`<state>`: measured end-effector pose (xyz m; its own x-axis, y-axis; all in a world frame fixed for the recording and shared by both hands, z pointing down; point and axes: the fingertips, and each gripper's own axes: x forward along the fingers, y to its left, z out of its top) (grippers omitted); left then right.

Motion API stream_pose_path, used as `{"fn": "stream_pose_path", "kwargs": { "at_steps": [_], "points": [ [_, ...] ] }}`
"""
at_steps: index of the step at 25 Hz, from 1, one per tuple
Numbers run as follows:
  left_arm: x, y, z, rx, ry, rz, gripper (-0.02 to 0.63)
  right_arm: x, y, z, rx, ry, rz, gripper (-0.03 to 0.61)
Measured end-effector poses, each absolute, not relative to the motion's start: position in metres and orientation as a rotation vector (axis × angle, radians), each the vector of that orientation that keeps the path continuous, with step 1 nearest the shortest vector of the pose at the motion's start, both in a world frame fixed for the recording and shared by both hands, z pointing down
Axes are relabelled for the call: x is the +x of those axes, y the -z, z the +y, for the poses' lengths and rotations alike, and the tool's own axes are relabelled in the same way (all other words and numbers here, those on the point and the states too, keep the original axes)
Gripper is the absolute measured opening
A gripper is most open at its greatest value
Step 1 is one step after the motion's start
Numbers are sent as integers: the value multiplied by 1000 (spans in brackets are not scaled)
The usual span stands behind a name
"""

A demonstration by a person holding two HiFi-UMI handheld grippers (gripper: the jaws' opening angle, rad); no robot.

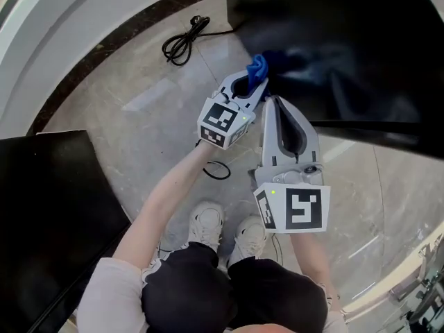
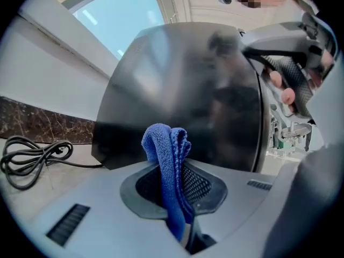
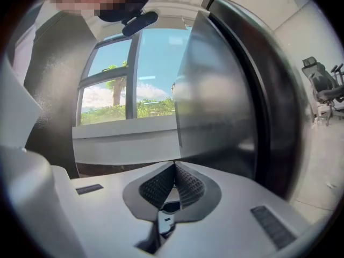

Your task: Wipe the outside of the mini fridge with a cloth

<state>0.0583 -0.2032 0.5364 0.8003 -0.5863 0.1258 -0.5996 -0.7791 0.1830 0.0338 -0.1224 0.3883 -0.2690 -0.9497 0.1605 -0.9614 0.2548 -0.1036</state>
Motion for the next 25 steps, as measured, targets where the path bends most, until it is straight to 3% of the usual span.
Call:
{"fn": "stream_pose_path", "kwargs": {
  "at_steps": [10, 25],
  "points": [
    [104, -518, -93, 2946, -163, -671, 57, 94, -376, -72, 2077, -282, -2285, 11],
    [134, -520, -41, 2964, -165, -567, 57, 136, -353, -41, 2192, -233, -2214, 11]
  ]
}}
